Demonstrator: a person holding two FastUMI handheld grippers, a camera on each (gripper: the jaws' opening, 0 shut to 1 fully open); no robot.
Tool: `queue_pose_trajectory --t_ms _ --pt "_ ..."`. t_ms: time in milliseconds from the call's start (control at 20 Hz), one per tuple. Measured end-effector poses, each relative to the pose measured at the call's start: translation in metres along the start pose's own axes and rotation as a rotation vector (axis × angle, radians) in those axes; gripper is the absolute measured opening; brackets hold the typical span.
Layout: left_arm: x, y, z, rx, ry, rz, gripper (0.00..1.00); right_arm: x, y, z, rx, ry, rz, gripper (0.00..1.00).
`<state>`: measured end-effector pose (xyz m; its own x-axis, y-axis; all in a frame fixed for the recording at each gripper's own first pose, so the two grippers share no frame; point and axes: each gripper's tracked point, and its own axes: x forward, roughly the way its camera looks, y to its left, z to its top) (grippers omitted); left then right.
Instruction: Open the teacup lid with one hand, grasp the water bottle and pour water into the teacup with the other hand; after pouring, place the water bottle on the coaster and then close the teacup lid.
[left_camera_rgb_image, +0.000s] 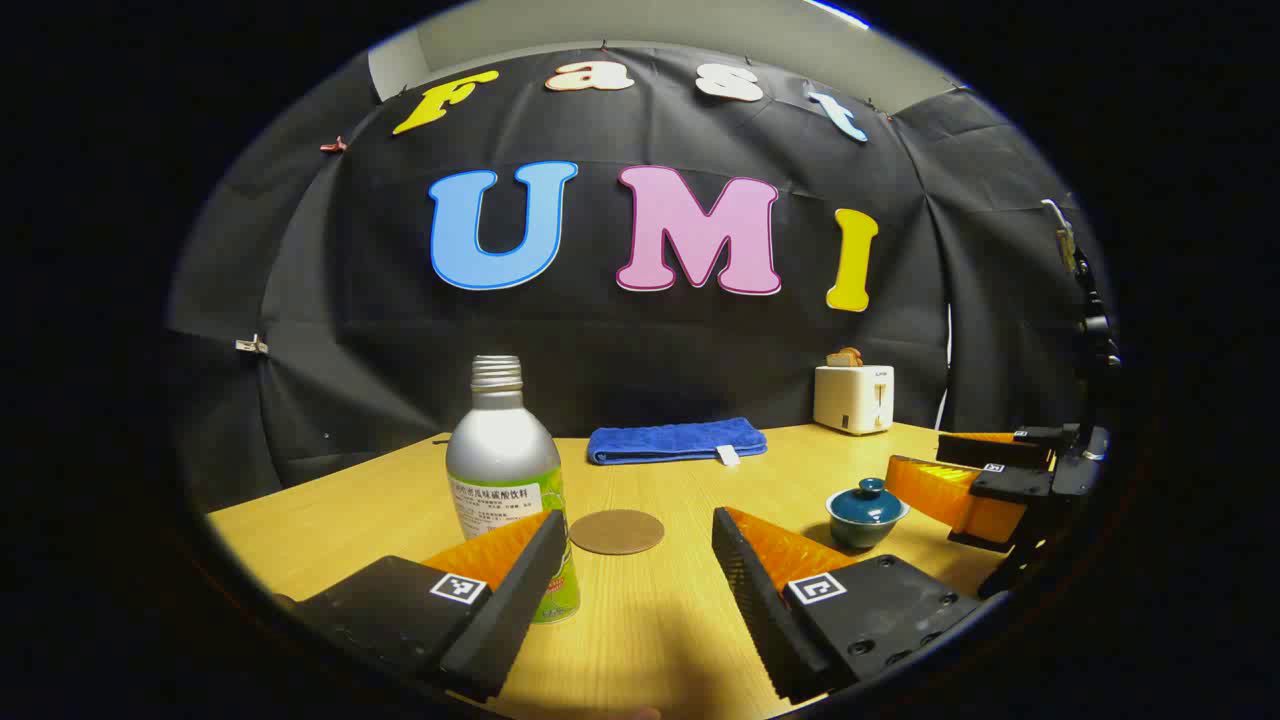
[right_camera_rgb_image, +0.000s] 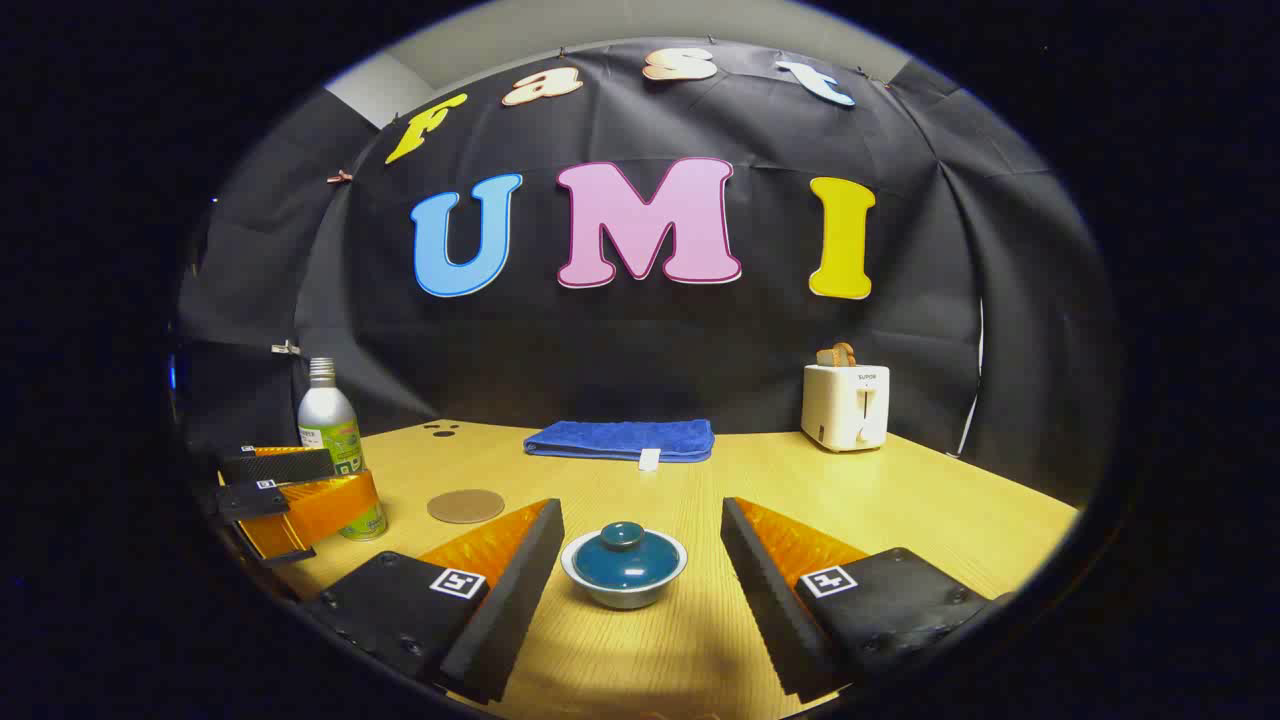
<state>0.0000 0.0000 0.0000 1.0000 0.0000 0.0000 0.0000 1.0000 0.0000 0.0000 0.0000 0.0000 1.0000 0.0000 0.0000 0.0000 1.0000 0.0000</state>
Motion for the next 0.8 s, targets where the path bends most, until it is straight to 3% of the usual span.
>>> queue_pose_trajectory --t_ms 200,800 --pt "0.001 -0.012 0.0 0.017 0.0 -0.047 0.94 0.0 0.0 0.0 0.0 0.0 0.002 0.98" --pt "-0.012 -0.012 0.0 0.028 -0.003 -0.036 0.93 0.0 -0.005 -0.002 -0.002 -0.002 -0.011 0.98"
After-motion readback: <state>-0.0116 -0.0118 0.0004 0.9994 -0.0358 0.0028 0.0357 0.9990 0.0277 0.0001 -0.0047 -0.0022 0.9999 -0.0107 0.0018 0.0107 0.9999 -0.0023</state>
